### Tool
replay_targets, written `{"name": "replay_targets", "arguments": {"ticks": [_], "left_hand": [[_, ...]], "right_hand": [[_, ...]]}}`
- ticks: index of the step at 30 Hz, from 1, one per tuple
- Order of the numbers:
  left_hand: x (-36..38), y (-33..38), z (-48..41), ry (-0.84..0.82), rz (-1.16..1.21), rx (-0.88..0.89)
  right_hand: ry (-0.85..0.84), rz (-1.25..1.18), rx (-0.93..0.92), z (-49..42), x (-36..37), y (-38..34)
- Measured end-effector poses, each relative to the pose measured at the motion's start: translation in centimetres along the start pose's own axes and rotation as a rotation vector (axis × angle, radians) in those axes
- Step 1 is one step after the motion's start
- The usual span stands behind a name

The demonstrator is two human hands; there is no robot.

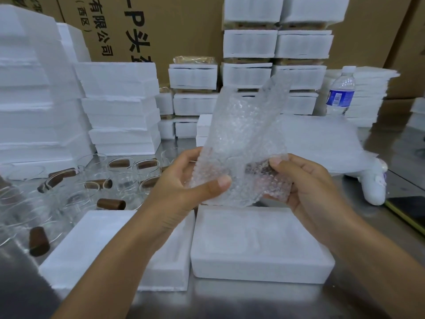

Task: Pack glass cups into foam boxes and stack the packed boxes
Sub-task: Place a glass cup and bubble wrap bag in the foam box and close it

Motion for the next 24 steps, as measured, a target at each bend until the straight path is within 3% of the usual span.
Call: {"name": "replay_targets", "arguments": {"ticks": [5,10,15,24], "left_hand": [[1.0,-0.1,0.3,-0.027,0.188,0.061],[1.3,-0.2,0.3,0.038,0.27,0.07],[1.1,0.0,0.3,-0.038,0.192,0.079],[1.3,-0.2,0.6,-0.172,-0.001,0.072]], "right_hand": [[-0.094,-0.074,0.038,-0.1,0.1,0.0],[-0.069,0.137,-0.073,0.2,0.0,-0.3],[0.109,0.158,-0.226,0.1,-0.7,-1.0],[0.129,0.07,-0.287,0.2,-0.6,-1.2]]}}
Point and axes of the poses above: each hand's wrist, its own z-axis away from the middle knuckle, its own x-axis out of the palm, y = z × x, the point moved 1 cm from there along -z, towards the middle knuckle, and after that the axes turned 13 degrees about x, right-handed, at the moved point
